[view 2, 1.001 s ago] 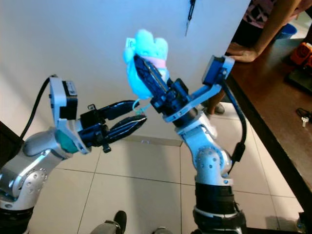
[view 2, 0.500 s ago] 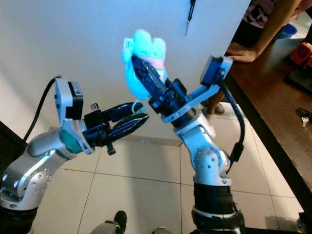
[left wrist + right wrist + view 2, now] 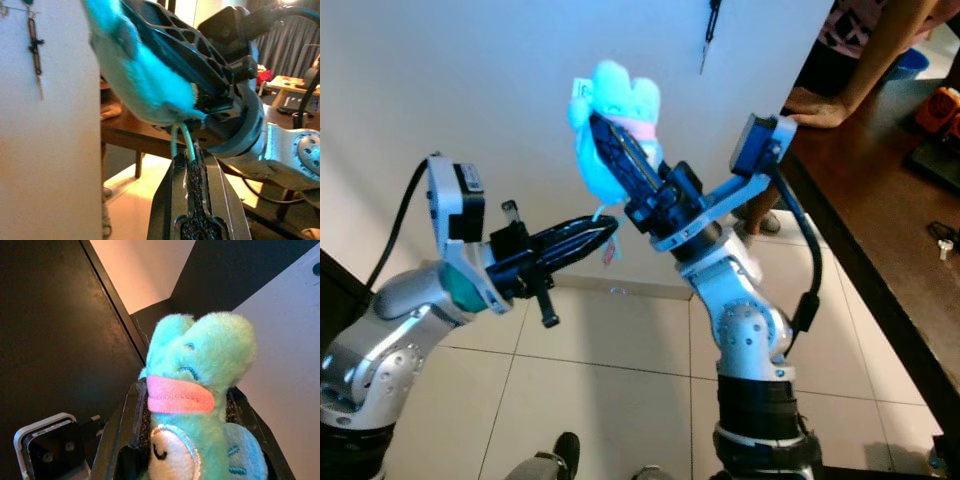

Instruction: Hang keys on a hook

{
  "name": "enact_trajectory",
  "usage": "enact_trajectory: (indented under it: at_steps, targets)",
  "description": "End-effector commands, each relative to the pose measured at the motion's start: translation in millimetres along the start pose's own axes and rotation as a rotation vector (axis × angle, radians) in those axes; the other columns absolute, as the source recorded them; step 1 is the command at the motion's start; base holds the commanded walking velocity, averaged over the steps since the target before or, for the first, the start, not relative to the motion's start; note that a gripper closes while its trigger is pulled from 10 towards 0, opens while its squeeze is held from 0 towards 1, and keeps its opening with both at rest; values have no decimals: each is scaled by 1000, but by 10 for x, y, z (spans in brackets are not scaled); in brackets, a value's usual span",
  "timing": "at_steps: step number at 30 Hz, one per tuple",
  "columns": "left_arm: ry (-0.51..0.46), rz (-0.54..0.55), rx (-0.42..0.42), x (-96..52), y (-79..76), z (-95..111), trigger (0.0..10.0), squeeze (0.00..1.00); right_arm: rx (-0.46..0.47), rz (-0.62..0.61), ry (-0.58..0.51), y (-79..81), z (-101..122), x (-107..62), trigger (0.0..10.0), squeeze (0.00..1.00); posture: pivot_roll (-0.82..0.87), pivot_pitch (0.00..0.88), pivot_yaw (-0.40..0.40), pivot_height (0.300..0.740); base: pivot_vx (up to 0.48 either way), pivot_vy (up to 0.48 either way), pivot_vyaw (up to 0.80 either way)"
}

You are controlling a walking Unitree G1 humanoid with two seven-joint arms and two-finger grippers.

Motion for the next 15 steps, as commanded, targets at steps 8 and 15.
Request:
enact_trajectory:
  at_steps: [8,15]
  targets:
    - [51,46,69,-170,191,28,0,0,-21,-26,-19,-46,49,-11,10000,694,14,96,29,740,0,0,0]
    - [71,58,102,-238,267,64,0,0,2,-28,-43,-61,85,-33,10000,1000,14,96,32,740,0,0,0]
Point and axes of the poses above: a point about 5 cm out from each wrist's last joint towards the gripper, its own x axis pointing out of the wrist towards the gripper, its own z axis along the axis of the wrist's last joint, y = z × x, the point moved 5 cm from there along x, pointing out of the wrist towards the gripper, and after that the axes turned 7 degrees about x, right-handed, at the moved point
